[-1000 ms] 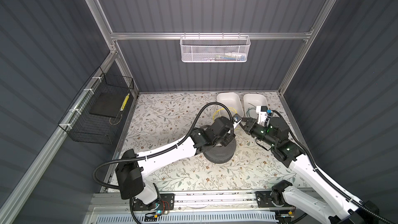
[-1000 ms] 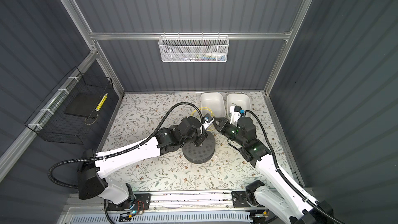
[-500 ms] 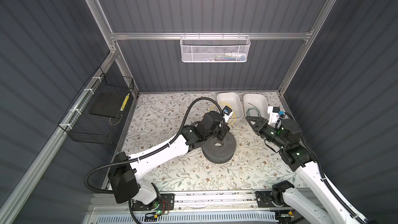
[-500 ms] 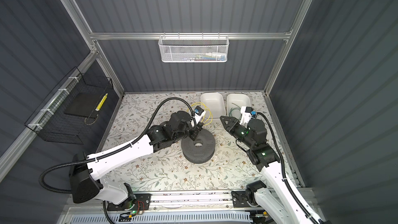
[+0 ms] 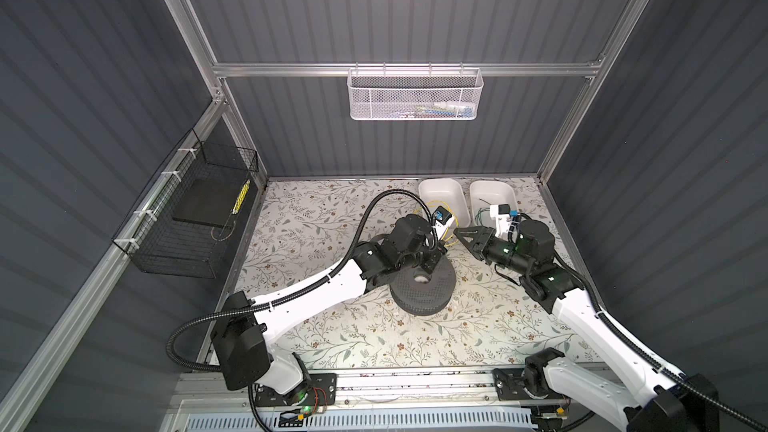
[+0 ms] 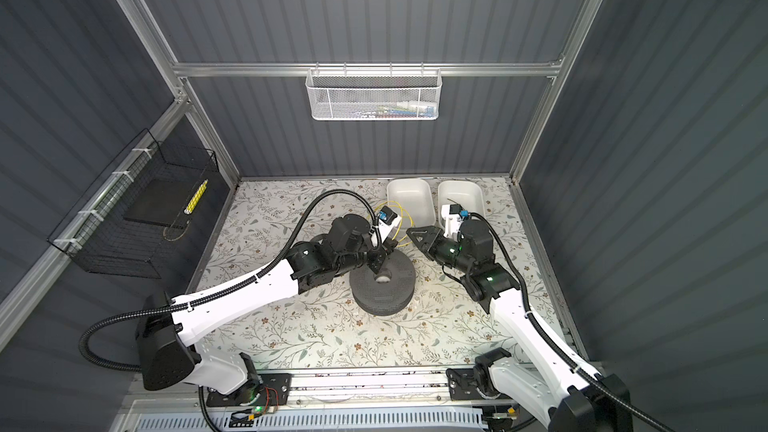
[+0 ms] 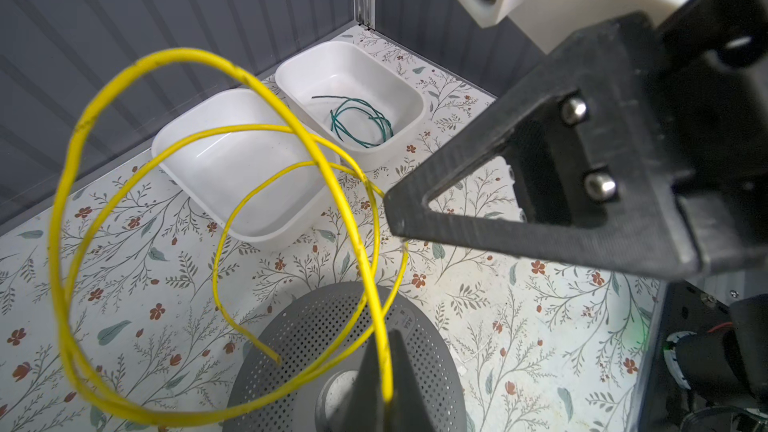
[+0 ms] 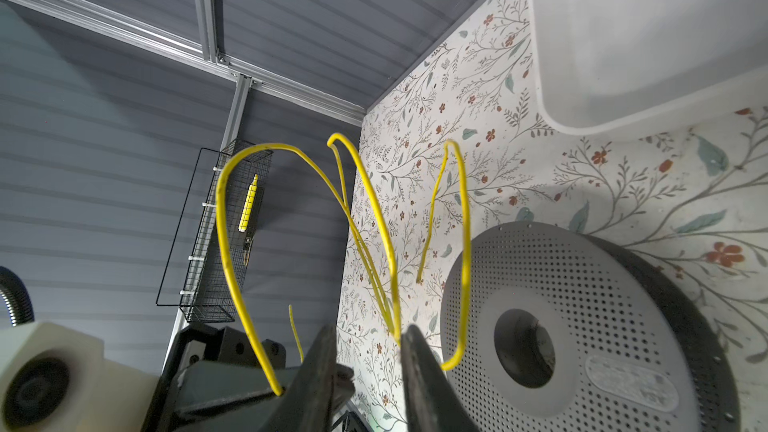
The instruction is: Wrap the cables
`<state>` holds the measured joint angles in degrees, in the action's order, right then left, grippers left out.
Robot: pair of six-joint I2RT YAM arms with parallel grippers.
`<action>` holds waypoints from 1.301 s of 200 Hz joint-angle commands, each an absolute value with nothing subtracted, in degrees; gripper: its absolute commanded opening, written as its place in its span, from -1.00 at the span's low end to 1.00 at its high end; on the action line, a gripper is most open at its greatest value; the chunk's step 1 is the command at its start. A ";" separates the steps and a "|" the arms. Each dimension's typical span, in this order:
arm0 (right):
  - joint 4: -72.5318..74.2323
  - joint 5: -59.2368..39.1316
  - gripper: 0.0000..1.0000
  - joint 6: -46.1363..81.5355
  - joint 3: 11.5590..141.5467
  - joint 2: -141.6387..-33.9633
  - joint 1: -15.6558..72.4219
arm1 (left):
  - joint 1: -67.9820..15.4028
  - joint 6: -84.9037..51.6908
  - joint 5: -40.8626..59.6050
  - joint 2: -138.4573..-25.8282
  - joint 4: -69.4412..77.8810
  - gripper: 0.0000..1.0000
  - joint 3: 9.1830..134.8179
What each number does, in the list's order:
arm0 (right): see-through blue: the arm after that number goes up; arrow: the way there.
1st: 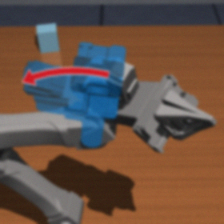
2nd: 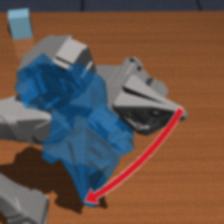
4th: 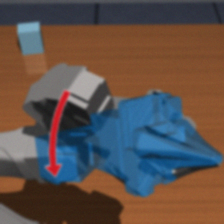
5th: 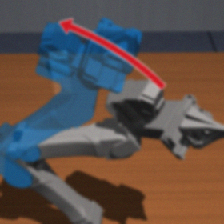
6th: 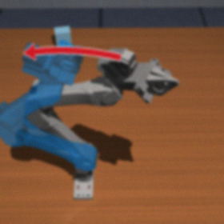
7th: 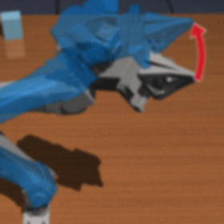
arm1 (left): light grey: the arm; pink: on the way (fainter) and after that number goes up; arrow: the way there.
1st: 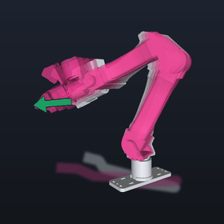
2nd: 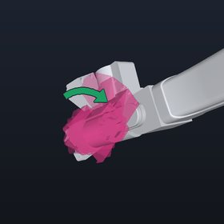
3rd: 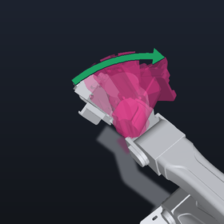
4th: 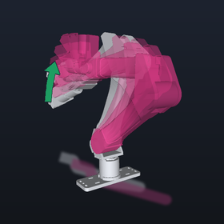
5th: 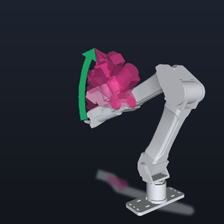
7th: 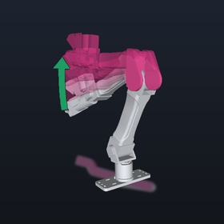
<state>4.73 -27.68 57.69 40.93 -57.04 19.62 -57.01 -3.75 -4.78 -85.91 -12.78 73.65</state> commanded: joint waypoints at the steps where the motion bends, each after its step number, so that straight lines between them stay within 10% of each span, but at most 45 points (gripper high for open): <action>1: 5.64 -28.30 -0.41 56.32 42.29 -58.24 19.84 | -57.27 -4.61 -3.23 -86.39 -12.04 -1.00 75.94; 77: 6.86 -25.75 -0.54 55.55 43.26 -61.15 19.82 | -57.22 -4.68 -2.24 -85.81 -12.12 -1.00 75.69; 136: 6.95 -23.32 -1.00 54.23 44.61 -62.05 19.02 | -57.22 -4.68 -2.33 -83.55 -11.87 -1.00 74.29; 260: 3.88 -27.87 -1.00 54.14 44.30 -57.51 -3.08 | -54.15 -4.65 -9.82 -66.34 -19.96 -1.00 65.66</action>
